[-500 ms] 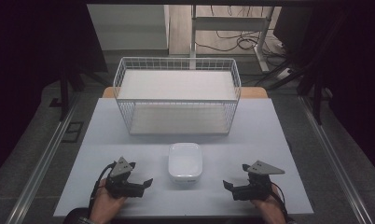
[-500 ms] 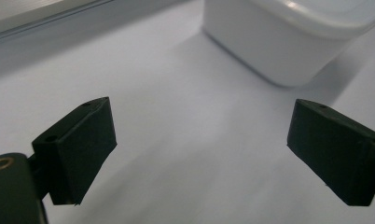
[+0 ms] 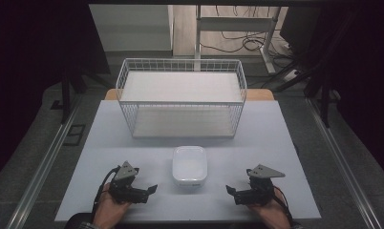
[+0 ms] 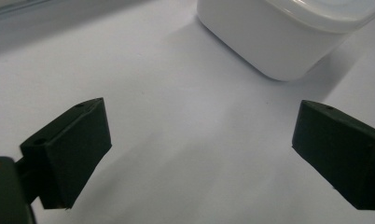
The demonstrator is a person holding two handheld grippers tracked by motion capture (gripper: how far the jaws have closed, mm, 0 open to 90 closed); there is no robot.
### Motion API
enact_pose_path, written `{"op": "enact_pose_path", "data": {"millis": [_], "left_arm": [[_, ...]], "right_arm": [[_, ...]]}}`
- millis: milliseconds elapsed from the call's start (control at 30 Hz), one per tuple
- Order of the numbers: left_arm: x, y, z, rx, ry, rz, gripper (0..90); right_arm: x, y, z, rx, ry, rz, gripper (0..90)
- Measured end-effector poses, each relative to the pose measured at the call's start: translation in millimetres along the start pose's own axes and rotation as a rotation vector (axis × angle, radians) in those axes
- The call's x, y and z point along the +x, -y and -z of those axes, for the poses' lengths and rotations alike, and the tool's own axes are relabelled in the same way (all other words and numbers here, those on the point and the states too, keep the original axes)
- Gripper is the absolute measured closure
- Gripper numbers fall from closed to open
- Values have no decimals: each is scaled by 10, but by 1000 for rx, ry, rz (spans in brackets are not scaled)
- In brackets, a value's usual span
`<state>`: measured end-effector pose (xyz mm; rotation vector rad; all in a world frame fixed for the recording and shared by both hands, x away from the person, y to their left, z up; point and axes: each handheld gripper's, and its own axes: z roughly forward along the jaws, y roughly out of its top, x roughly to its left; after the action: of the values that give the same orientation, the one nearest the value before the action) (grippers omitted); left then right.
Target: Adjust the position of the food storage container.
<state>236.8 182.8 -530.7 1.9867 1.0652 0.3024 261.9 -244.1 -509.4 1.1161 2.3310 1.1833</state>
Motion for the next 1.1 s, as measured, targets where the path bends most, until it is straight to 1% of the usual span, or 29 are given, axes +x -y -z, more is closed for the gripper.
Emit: {"op": "enact_pose_path", "data": {"millis": [33, 100, 133, 200, 233, 267, 300, 333, 367, 433, 467, 500, 533, 567, 600, 633, 667, 733, 767, 867, 900, 933, 967, 1000, 1033, 1067, 1100], "left_arm": [[9, -2, 11, -10, 3, 6, 20], [18, -8, 27, -24, 1, 16, 30], [19, -10, 31, -26, 2, 12, 30], [8, -14, 32, -22, -8, -4, 49], [3, -16, 31, -21, -5, -5, 70], [1, -20, 30, -21, 0, -7, 70], [-2, -28, 34, -25, 4, -10, 86], [-3, -34, 41, -28, 5, -12, 140], [-1, -42, 50, -33, 4, -16, 140], [9, -58, 71, -50, 11, -7, 194], [20, -65, 82, -59, 19, -1, 194], [30, -71, 90, -68, 26, 5, 246], [42, -80, 95, -75, 32, 10, 246], [58, -93, 102, -82, 45, 16, 283], [74, -105, 107, -89, 57, 21, 334], [91, -117, 110, -94, 71, 29, 364], [105, -130, 112, -99, 81, 38, 441], [129, -154, 111, -101, 87, 44, 504], [139, -167, 108, -100, 86, 48, 504], [170, -206, 86, -93, 111, 62, 635], [179, -231, 68, -81, 121, 63, 731], [181, -244, 55, -76, 130, 61, 773], [181, -244, 55, -76, 130, 61, 823], [178, -272, 30, -62, 136, 43, 865], [175, -287, 19, -57, 134, 36, 895], [175, -287, 19, -57, 134, 36, 897], [173, -302, 7, -60, 140, 36, 897]], "right_arm": [[2, -2, 0, 2, -3, -3, 0], [15, -15, 9, 4, -6, 0, 0], [15, -15, 9, 4, -6, 0, 0], [28, -27, 13, 9, -5, 4, 0], [35, -33, 9, 18, -5, 2, 2], [35, -33, 9, 18, -5, 2, 2], [36, -34, 6, 26, -4, -1, 9], [38, -38, -1, 36, -4, -8, 27], [38, -38, -1, 36, -4, -8, 27], [37, -68, 4, 37, -4, -21, 72], [37, -68, 4, 37, -4, -21, 72], [34, -101, 21, 33, -1, -26, 127], [34, -101, 21, 33, -1, -26, 127], [30, -116, 27, 26, 1, -27, 165], [19, -135, 37, 17, 1, -33, 226], [9, -149, 46, 13, -6, -42, 263], [-2, -178, 62, 3, -13, -49, 361], [-10, -206, 70, -5, -22, -42, 452], [-10, -206, 70, -5, -22, -42, 452], [-9, -256, 68, -16, -45, -30, 610], [3, -294, 47, -13, -63, -20, 701], [9, -308, 32, -9, -67, -12, 741], [17, -326, 10, -1, -76, -4, 783], [24, -342, -14, 7, -86, 1, 828], [30, -359, -40, 16, -94, 3, 866], [36, -376, -66, 23, -100, 6, 885], [36, -376, -66, 23, -100, 6, 885]]}}
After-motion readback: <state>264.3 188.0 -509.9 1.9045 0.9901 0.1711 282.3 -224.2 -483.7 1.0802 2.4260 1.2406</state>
